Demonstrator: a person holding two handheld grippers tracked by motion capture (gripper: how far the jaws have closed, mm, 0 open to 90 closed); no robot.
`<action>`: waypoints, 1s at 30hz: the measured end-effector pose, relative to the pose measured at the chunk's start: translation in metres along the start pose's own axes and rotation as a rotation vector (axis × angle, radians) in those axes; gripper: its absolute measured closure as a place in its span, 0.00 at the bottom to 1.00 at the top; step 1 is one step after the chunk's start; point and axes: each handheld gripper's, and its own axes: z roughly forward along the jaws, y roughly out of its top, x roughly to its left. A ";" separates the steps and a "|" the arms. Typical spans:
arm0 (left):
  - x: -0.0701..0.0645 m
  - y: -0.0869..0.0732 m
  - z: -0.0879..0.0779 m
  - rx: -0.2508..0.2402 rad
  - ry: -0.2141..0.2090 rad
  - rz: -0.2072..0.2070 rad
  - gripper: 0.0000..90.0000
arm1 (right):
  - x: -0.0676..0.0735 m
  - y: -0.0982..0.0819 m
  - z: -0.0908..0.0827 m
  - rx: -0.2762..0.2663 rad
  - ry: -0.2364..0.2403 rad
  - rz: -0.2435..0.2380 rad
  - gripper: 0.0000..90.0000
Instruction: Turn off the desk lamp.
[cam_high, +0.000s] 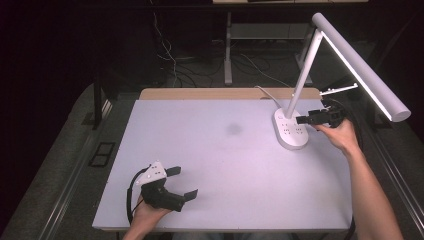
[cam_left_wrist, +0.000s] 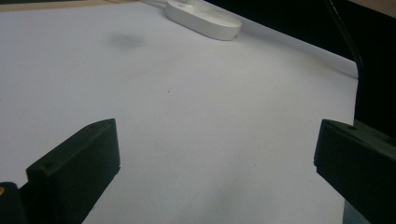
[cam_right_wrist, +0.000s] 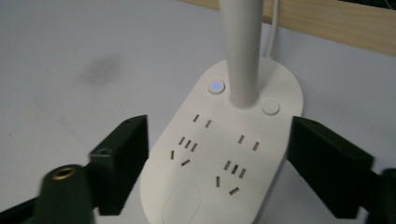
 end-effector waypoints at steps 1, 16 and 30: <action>0.000 0.000 0.000 0.000 0.001 0.000 0.00 | -0.003 0.000 0.000 0.000 -0.005 0.014 0.33; 0.000 0.000 0.001 0.003 0.003 0.000 0.00 | -0.029 0.001 0.010 -0.047 0.012 0.104 0.76; 0.000 0.000 0.001 0.000 0.003 -0.001 0.00 | -0.031 0.003 0.030 -0.071 -0.024 0.140 1.00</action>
